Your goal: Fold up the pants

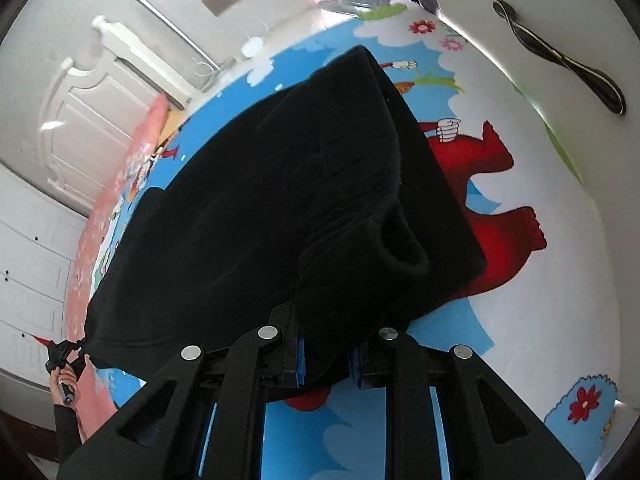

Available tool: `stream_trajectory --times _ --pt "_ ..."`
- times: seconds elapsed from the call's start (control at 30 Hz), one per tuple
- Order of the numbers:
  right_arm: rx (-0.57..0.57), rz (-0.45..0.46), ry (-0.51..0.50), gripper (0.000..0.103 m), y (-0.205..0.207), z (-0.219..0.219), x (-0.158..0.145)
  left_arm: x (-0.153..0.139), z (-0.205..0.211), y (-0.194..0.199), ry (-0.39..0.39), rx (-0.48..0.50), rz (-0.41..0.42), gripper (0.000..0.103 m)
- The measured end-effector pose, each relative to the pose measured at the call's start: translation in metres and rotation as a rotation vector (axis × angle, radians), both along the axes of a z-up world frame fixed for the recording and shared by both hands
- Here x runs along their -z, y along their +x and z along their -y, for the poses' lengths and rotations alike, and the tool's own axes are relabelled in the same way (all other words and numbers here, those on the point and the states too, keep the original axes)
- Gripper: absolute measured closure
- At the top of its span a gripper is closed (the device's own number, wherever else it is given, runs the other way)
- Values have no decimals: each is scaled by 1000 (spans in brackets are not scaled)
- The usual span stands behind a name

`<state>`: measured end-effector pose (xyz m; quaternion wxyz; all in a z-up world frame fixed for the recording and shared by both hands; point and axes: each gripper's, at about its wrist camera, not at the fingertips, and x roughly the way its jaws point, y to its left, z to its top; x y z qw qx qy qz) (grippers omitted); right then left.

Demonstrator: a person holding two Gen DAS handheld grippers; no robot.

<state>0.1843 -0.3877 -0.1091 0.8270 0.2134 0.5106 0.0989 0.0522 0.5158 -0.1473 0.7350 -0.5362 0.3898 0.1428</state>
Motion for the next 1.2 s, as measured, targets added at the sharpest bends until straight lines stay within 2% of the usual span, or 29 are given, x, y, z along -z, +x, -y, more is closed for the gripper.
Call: stream_trajectory --times 0.1,0.3,0.47,0.53,0.6,0.63,0.7,0.73,0.77,0.87,0.93,1.03,1.1,1.13,1.17,1.2 --pt "-4 0 -30 83 1 -4 -5 0 -2 1 -8 -5 25 89" --pt "8 4 -4 83 -3 0 4 -53 7 8 79 25 92 89" --pt "-5 -1 -29 83 -3 -1 1 -37 12 -5 64 10 36 89" --pt "-5 0 -26 83 -3 -2 2 -30 11 -18 35 -16 53 89" --pt "1 -2 -10 83 -3 -1 2 -35 17 -28 67 -31 86 89" --pt "3 -4 -5 83 -2 0 3 -31 19 -31 65 -39 78 89" --pt "1 -13 6 83 0 1 2 -16 16 -34 35 -50 39 89" --pt "0 -20 19 83 1 3 2 -4 12 -37 -11 -64 25 89" --pt "0 -26 32 83 1 5 2 -2 10 -40 -30 -71 33 89" --pt "1 -33 63 83 2 8 3 -23 15 -47 8 -80 83 89" --pt "-2 -29 62 83 1 7 3 -27 14 -52 8 -95 94 89" --pt "-12 -23 56 83 1 7 3 -7 9 -53 -16 -89 41 89" --pt "-21 -22 39 83 0 5 1 8 9 -48 -20 -36 22 83" --pt "-23 -20 31 83 0 4 1 8 10 -52 -22 -45 33 77" --pt "-27 -16 17 83 1 3 1 2 13 -56 -11 -55 44 70" --pt "-32 -12 0 83 1 1 0 -7 22 -60 15 -44 76 55"
